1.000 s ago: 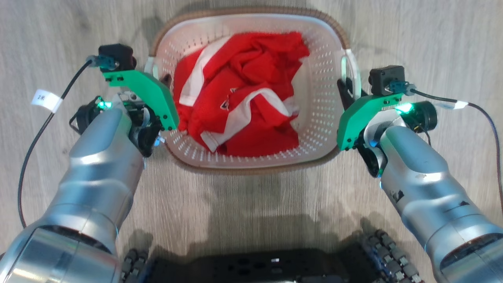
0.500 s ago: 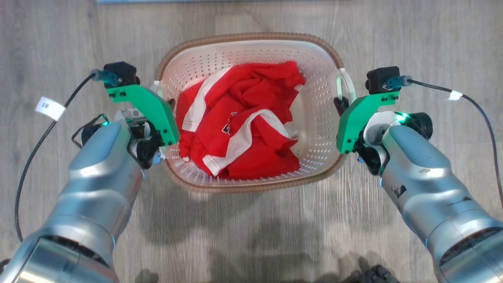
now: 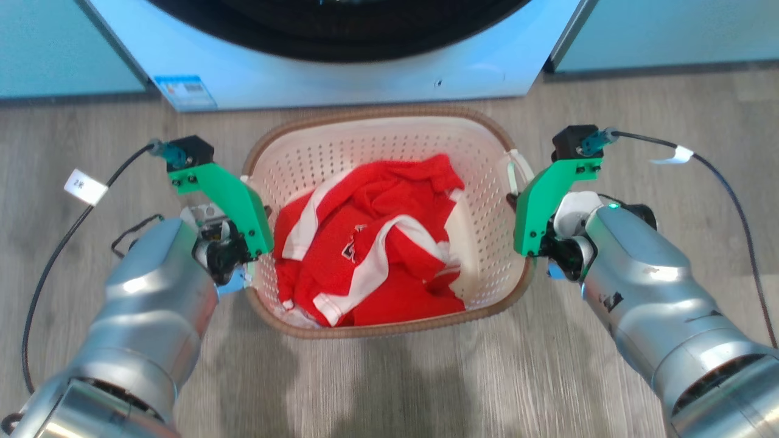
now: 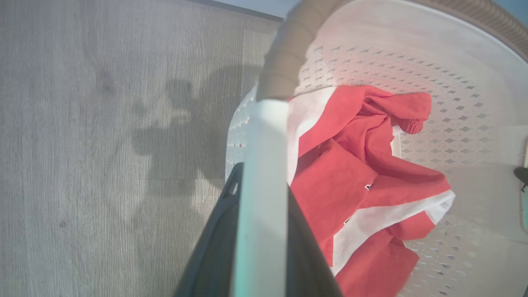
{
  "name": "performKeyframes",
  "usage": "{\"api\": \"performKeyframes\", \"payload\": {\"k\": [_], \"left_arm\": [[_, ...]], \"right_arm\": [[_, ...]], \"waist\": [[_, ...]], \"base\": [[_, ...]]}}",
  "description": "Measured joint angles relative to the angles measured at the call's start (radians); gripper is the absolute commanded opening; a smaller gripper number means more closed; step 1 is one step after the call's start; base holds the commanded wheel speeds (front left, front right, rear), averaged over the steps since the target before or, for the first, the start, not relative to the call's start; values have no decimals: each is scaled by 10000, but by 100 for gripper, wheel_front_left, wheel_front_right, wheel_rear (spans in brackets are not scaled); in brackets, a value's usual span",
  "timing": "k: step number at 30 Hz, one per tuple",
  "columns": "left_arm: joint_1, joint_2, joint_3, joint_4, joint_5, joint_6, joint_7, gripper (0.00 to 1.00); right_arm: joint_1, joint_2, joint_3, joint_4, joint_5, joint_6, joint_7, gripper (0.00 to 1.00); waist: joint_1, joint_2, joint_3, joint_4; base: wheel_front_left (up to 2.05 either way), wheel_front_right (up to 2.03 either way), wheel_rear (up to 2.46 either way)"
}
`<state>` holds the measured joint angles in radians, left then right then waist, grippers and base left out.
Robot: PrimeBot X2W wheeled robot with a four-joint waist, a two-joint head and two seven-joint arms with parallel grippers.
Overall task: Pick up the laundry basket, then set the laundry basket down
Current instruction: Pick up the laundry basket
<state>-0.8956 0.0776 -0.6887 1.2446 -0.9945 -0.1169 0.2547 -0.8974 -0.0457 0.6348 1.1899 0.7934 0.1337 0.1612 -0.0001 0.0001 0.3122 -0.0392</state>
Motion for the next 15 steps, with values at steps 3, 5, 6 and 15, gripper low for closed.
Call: {"api": "performKeyframes", "payload": {"k": [3,5,6,15], "left_arm": [[144,-12,-6,128,-107,0,92,0],[259,-67,-8,244,-134,-2,201,0],[326,-94,-8,270,-196,-2,261,0],[669,-148,-23,395,-389,-4,360,0]], "right_arm": [[2,65,27,136,146,0,255,0],[6,81,86,238,224,2,508,0],[10,86,121,278,267,4,579,0],[58,109,468,468,366,29,970,0]], "waist": [[0,0,-447,-68],[0,0,-736,-110],[0,0,-881,-130],[0,0,-1901,-300]], "base": [[0,0,0],[0,0,0],[0,0,0],[0,0,0]]}}
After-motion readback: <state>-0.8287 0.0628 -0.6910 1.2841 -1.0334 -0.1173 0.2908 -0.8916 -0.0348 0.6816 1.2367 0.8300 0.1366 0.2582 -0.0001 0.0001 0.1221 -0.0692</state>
